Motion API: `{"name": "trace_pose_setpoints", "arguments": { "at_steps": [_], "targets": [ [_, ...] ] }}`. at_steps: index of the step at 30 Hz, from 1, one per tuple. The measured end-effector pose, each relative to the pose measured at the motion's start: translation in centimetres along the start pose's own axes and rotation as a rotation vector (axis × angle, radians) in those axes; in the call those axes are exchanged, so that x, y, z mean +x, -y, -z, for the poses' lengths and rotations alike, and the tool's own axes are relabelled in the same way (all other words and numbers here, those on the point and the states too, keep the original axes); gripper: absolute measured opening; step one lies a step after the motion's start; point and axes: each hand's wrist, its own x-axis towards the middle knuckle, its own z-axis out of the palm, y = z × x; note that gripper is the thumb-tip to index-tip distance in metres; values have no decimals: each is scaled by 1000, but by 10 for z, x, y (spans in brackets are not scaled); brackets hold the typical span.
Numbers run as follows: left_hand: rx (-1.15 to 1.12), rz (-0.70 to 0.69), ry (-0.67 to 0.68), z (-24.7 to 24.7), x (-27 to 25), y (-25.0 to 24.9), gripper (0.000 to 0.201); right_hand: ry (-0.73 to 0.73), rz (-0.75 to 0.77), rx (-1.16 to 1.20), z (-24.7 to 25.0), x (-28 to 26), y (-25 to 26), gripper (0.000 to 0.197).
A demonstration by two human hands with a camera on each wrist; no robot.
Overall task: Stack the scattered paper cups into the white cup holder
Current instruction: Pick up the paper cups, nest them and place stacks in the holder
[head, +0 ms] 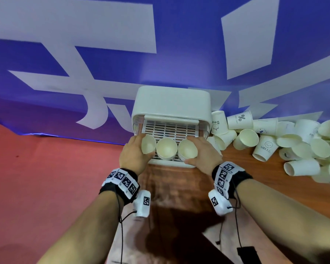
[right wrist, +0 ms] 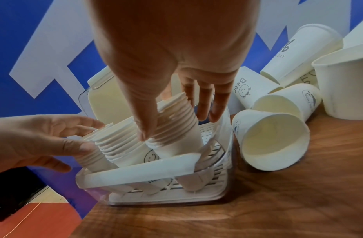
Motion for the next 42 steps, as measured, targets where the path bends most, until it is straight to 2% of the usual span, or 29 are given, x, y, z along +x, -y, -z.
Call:
{"name": "trace_pose_setpoints", "arguments": {
  "at_steps": [3, 6, 8, 15, 21, 29, 35, 42],
  "targets": [
    [5, -3, 37, 1, -1, -3, 73, 19, -7, 13, -1, -2, -2, 89],
    [54, -21, 74, 1, -2, -5, 94, 40, -1, 64, 4, -6, -3, 95],
    [85, -16, 45, 3, -5, -7, 95, 19, -10, 119, 10, -10, -6, 95],
    [144, -52, -62, 8, -27, -59, 59, -28, -39, 226, 34, -39, -29, 89],
    [-11, -170, -48, -14, -49, -108, 38, -53, -37, 234, 60, -64, -58, 82],
    [-90, -249, 148, -74, -67, -184, 26, -84, -95, 185, 105, -97, -125, 70],
    [-132, -180, 232, -117, -68, -210, 28, -94, -93, 175, 128, -103, -174, 64],
    [-171, 24, 288, -150, -63, -215, 38, -40, -33, 133, 134, -81, -200, 60]
  ]
}}
